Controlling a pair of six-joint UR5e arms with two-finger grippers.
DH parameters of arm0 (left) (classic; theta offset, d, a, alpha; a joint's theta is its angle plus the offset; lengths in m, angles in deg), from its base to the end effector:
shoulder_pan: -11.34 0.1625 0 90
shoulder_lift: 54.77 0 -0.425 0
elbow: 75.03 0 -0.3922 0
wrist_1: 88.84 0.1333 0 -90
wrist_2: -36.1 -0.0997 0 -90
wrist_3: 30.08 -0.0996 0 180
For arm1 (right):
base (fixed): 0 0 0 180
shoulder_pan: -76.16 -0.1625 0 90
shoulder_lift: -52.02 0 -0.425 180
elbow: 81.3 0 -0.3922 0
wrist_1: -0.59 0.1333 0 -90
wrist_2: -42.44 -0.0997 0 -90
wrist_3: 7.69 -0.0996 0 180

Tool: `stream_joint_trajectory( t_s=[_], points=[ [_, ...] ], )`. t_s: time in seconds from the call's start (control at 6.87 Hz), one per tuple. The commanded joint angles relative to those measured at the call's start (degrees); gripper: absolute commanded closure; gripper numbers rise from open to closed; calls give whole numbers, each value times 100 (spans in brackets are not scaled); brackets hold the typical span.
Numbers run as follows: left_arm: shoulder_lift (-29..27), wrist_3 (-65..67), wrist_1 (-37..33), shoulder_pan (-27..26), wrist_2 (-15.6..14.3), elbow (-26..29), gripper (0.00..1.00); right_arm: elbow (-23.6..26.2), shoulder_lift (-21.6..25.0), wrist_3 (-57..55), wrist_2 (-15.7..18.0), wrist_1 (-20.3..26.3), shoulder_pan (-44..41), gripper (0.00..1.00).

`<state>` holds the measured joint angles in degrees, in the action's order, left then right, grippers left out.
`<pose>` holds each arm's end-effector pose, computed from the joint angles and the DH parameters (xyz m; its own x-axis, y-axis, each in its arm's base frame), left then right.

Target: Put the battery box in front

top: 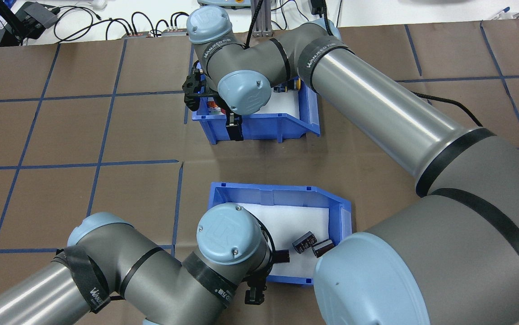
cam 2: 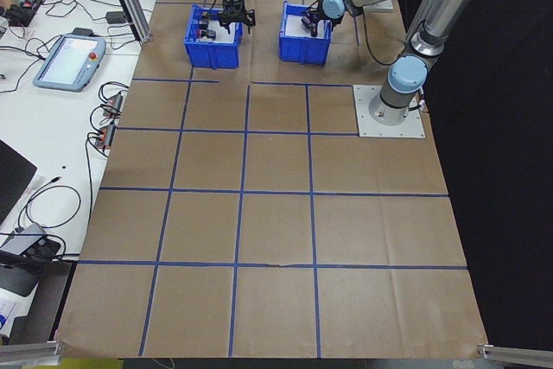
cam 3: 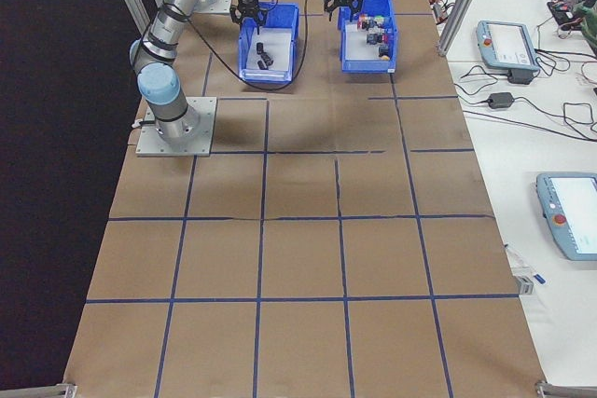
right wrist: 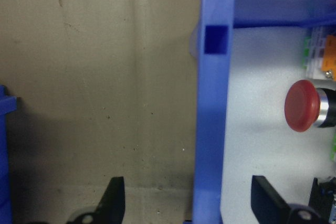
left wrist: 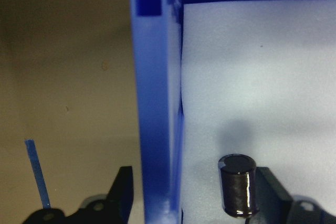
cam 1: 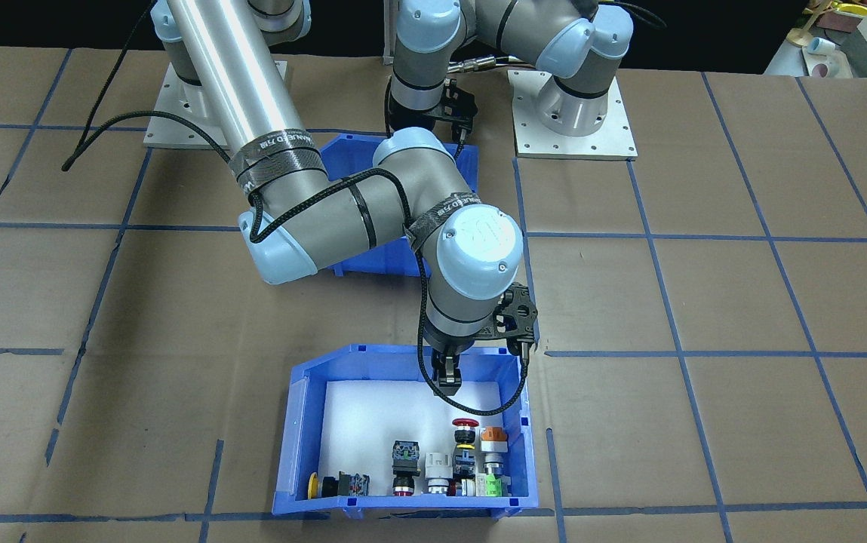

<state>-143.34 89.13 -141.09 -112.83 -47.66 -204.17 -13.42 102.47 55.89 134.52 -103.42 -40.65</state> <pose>-0.3436 -0.2495 0.2485 -0.0889 -0.9947 -0.0524 -0.9919 0.0836 0.0952 0.4488 -0.6005 0.2674 0.0068 -0.9993 -0.0373 -0.9982 -0.0090 0.0590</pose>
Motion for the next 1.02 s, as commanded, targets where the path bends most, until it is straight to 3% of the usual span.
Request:
stream_joint_trajectory(
  t_s=[0.0,0.29,0.87],
  points=[
    [15,337,100,-2,44,-24,94,15,44,-4,90,73,8,70],
    [-20,612,601,-2,80,-32,100,-29,70,-4,170,82,8,93],
    [173,428,602,7,54,-24,100,31,552,284,161,100,699,96]
  ],
)
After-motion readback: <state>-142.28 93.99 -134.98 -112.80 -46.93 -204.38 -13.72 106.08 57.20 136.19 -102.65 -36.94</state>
